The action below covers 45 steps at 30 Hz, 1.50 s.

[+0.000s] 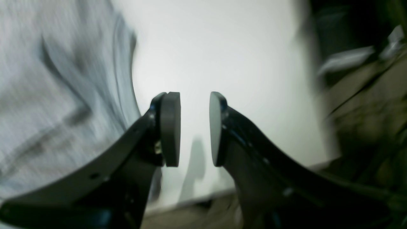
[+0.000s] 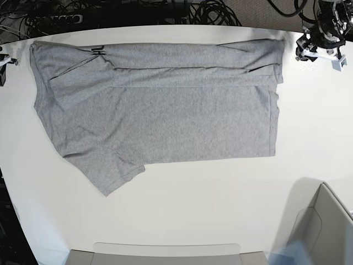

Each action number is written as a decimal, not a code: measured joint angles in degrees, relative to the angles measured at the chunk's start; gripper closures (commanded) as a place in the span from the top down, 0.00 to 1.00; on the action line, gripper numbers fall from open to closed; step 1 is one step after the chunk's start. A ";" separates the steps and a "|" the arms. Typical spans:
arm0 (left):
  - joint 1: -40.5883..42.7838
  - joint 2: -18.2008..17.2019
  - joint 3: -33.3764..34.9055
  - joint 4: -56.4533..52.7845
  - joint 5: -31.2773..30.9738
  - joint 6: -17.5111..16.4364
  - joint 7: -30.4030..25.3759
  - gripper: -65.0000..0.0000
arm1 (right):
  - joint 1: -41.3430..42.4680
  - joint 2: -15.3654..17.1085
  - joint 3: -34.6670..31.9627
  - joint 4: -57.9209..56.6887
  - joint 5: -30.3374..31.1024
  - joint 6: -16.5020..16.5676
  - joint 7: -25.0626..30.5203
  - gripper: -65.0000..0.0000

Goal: Fold the T-shirt properly
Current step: 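Move both grippers to the shirt's hem corners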

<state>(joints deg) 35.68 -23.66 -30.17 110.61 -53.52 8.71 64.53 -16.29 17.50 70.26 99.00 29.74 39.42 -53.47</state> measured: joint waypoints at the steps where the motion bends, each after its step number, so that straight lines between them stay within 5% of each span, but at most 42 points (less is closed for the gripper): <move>1: -1.05 0.00 -0.04 1.44 0.13 -0.09 0.11 0.32 | 0.81 -0.11 -0.44 2.03 0.07 -0.02 0.02 0.24; 11: -12.48 -0.55 2.43 4.44 0.33 -0.35 0.26 0.32 | 8.98 -1.05 -15.78 9.31 -0.46 0.00 -0.83 0.24; 15: -18.34 -4.94 11.15 4.22 -0.07 -0.57 1.05 0.33 | 16.61 -0.68 -25.24 6.62 -8.98 -0.33 -0.50 0.24; 21: -26.45 -5.31 15.37 2.95 -0.09 -0.33 1.01 0.33 | 36.24 -0.63 -37.83 -13.49 -25.20 -1.73 0.20 0.25; 26: -27.52 -0.72 15.19 1.57 0.44 0.07 0.85 0.33 | 45.88 -0.35 -44.13 -36.33 -29.88 -2.16 12.50 0.24; 35: -28.04 1.42 15.32 -1.03 0.52 0.11 1.03 0.33 | 44.52 -0.74 -47.36 -57.64 -31.15 -5.79 24.37 0.24; 42: -28.00 1.42 15.32 -1.03 0.37 0.09 1.03 0.33 | 37.16 -0.11 -47.06 -54.23 -28.06 -6.19 29.33 0.24; 45: -28.06 1.44 15.32 -1.03 0.35 0.07 1.01 0.33 | 31.34 -0.15 -46.84 -45.31 -26.77 -5.92 25.11 0.24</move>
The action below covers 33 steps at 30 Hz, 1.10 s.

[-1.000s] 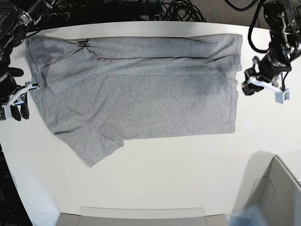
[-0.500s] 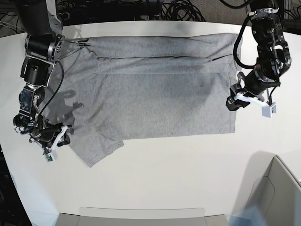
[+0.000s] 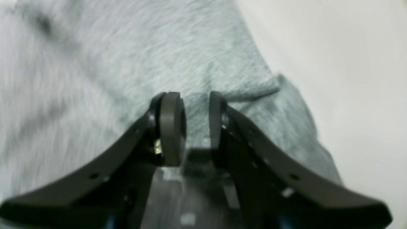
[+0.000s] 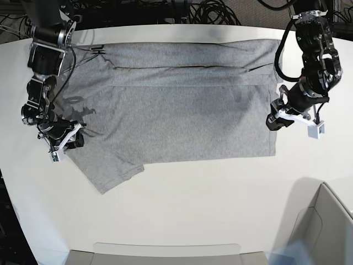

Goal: Fold the T-shirt properly
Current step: 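Move both grippers to the shirt's hem corners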

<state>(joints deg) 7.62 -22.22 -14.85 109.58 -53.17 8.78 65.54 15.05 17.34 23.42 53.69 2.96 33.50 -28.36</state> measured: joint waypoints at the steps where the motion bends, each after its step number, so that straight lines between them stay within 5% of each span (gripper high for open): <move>1: -0.09 -0.02 0.00 0.00 0.02 0.04 0.02 0.33 | -2.23 -0.15 -0.04 3.80 -0.37 -0.07 -2.54 0.24; 10: 0.20 -0.33 -0.04 -0.07 0.02 -0.13 0.02 0.33 | -15.91 -0.96 2.40 22.51 2.93 0.02 -10.38 0.24; 14: 0.13 -0.33 -0.04 -0.07 0.00 -0.15 -0.02 0.33 | -15.93 -1.14 8.76 24.35 8.90 0.44 -15.58 0.24; 19: 0.02 -0.20 -0.02 -0.07 -0.02 -0.15 0.04 0.33 | -7.32 -0.63 9.77 26.36 13.99 -0.11 -14.95 0.26; 24: -0.02 -0.33 -0.02 -0.07 0.02 0.00 0.07 0.33 | 0.85 -0.83 9.49 20.33 9.81 -0.09 -14.38 0.36; 28: 0.17 -0.33 -0.02 -0.07 0.00 -0.07 2.16 0.33 | 6.67 0.31 9.73 8.85 7.63 -0.09 -14.80 0.34; 33: 0.04 -0.33 -0.02 -0.07 0.02 0.02 1.97 0.33 | 11.45 2.78 6.58 -6.82 7.93 -0.31 -1.64 0.34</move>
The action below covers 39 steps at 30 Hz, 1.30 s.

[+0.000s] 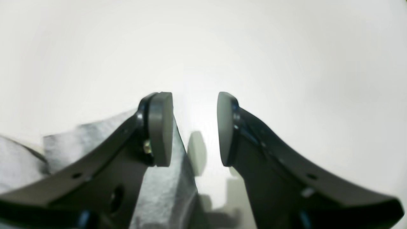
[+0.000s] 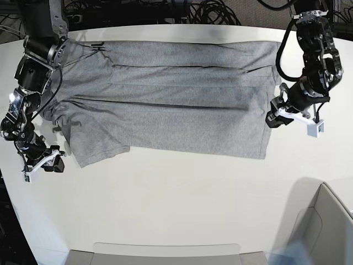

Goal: Fold the T-shirt properly
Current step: 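Move both grippers to the shirt's hem corners, then grasp the hem corners with both grippers and lift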

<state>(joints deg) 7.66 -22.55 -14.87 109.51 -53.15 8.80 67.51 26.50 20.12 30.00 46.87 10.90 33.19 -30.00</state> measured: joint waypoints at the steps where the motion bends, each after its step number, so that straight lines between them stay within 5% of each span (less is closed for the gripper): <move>1: -0.02 0.02 0.00 0.00 0.00 0.00 0.00 0.33 | 0.04 0.55 -1.79 -2.99 0.31 -0.04 2.05 0.34; 5: 0.02 0.00 -0.02 0.00 0.20 0.00 0.00 0.33 | 0.22 1.20 -6.93 -12.20 1.53 -0.02 7.67 0.34; 24: -10.71 -1.79 1.42 -16.06 0.50 -0.44 3.19 0.40 | 1.90 0.13 -6.88 -15.78 2.08 0.04 6.05 0.34; 27: -15.17 -4.59 5.31 -20.15 0.02 -0.63 2.99 0.42 | 1.90 0.04 -6.88 -15.80 2.45 0.02 5.79 0.34; 32: -23.37 -8.83 18.93 -30.88 -0.22 -0.61 -5.40 0.43 | 2.23 0.00 -6.88 -15.39 2.45 0.22 3.26 0.34; 39: -31.19 -9.84 31.28 -45.11 -0.46 -0.61 -14.23 0.43 | 2.21 0.00 -6.86 -15.37 2.45 0.22 3.21 0.34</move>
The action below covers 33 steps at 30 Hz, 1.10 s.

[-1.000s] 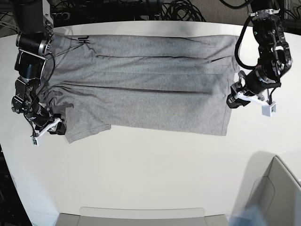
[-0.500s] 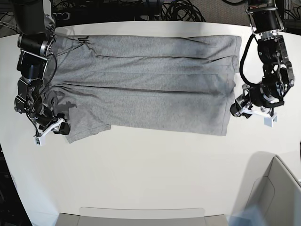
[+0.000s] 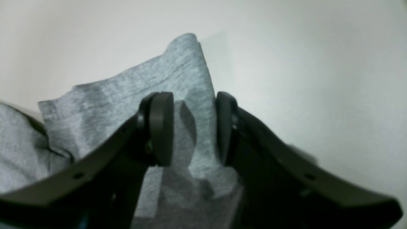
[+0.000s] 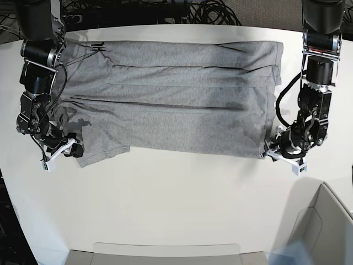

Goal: Fold the T-shirt properly
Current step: 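Grasp the hem corners with both grippers and lift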

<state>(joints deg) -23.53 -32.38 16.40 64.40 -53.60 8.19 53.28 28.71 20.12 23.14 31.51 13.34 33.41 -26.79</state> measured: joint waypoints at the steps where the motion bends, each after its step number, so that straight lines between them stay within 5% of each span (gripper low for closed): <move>1: -0.13 -0.11 1.16 -0.55 0.00 -0.04 -1.36 0.43 | 0.02 0.00 -0.02 0.00 -0.02 0.00 -0.04 0.34; 6: -1.42 0.13 6.19 -7.50 -0.22 -0.11 -8.81 0.42 | 0.00 -0.02 0.00 0.00 0.00 0.00 -0.13 0.34; 12: -1.55 0.00 6.80 -7.39 -0.22 -0.09 -8.35 0.42 | 0.00 -0.02 -0.02 0.00 0.00 0.00 -0.11 0.34; 17: -1.44 0.17 6.80 -7.43 -0.22 -6.80 -7.96 0.42 | 0.00 -0.02 0.00 0.00 0.04 0.00 -0.11 0.34; 26: -2.21 4.68 6.91 -7.54 0.44 -7.87 -9.64 0.42 | 0.00 -0.13 -0.02 0.00 0.00 0.00 -0.11 0.34; 30: -2.67 5.64 7.02 -7.80 6.97 -8.22 -9.16 0.41 | 0.00 -0.20 0.00 -0.02 -0.04 0.00 0.00 0.34; 33: -3.17 6.54 6.86 -9.14 9.03 -8.24 -9.92 0.30 | 0.07 -1.27 0.00 0.00 -0.04 -0.02 0.31 0.29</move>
<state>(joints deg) -26.70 -25.85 23.27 55.27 -44.58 -0.05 43.35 28.77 18.85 23.14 31.51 13.30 33.39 -26.48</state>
